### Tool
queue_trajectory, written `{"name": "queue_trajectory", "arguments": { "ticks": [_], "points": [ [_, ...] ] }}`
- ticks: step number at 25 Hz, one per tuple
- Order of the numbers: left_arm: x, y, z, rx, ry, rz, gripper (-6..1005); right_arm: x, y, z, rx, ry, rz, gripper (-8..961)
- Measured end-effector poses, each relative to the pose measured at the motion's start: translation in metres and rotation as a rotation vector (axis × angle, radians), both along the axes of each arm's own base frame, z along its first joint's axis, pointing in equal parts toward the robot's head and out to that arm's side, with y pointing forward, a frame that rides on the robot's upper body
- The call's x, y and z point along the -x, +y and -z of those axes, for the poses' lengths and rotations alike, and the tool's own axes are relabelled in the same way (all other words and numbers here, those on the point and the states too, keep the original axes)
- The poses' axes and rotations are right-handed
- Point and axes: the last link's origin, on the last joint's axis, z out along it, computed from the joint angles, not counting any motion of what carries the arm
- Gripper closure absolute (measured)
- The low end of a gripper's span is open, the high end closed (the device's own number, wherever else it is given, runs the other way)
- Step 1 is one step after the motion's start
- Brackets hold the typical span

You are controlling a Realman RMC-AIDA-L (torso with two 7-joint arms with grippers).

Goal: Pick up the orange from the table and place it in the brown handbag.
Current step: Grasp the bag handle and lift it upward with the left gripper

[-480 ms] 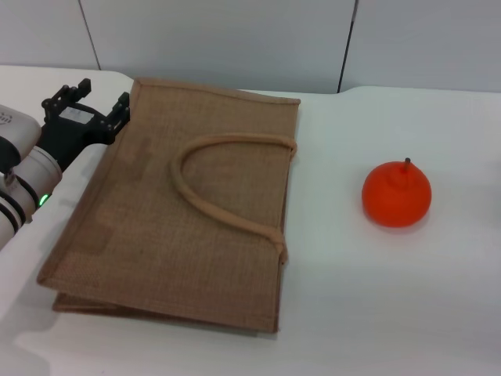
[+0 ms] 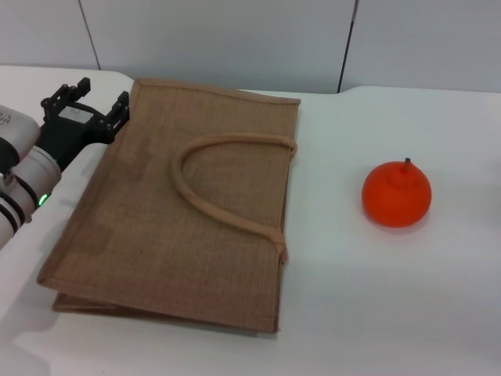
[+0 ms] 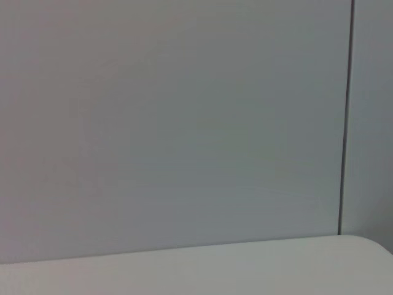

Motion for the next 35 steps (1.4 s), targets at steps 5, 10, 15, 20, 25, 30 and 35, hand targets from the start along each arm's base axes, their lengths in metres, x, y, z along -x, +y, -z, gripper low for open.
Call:
{"name": "queue_trajectory", "arguments": {
  "ticks": [5, 10, 15, 20, 25, 30, 35],
  "points": [
    [-0.001, 0.001, 0.0, 0.0, 0.0, 0.003, 334, 0.001, 0.001, 0.0, 0.001, 0.0, -0.002, 88],
    [-0.003, 0.002, -0.001, -0.002, -0.011, 0.009, 333, 0.002, 0.002, 0.0, 0.003, -0.002, -0.005, 88],
    [-0.011, 0.004, -0.003, 0.027, -0.112, 0.028, 333, 0.001, 0.003, -0.001, 0.003, -0.003, -0.005, 88],
    [-0.023, 0.008, -0.002, 0.105, -0.141, 0.075, 333, 0.001, 0.003, -0.002, 0.003, -0.005, -0.004, 88],
    [-0.032, 0.012, -0.004, 0.186, -0.162, 0.098, 333, -0.002, 0.003, -0.001, 0.016, -0.006, 0.015, 88],
    [-0.035, 0.015, -0.003, 0.256, -0.086, 0.074, 333, -0.004, 0.002, -0.001, 0.022, -0.008, 0.025, 88],
    [-0.038, 0.015, -0.007, 0.336, -0.032, 0.04, 333, -0.004, 0.002, 0.0, 0.032, -0.014, 0.021, 88]
  ]
}}
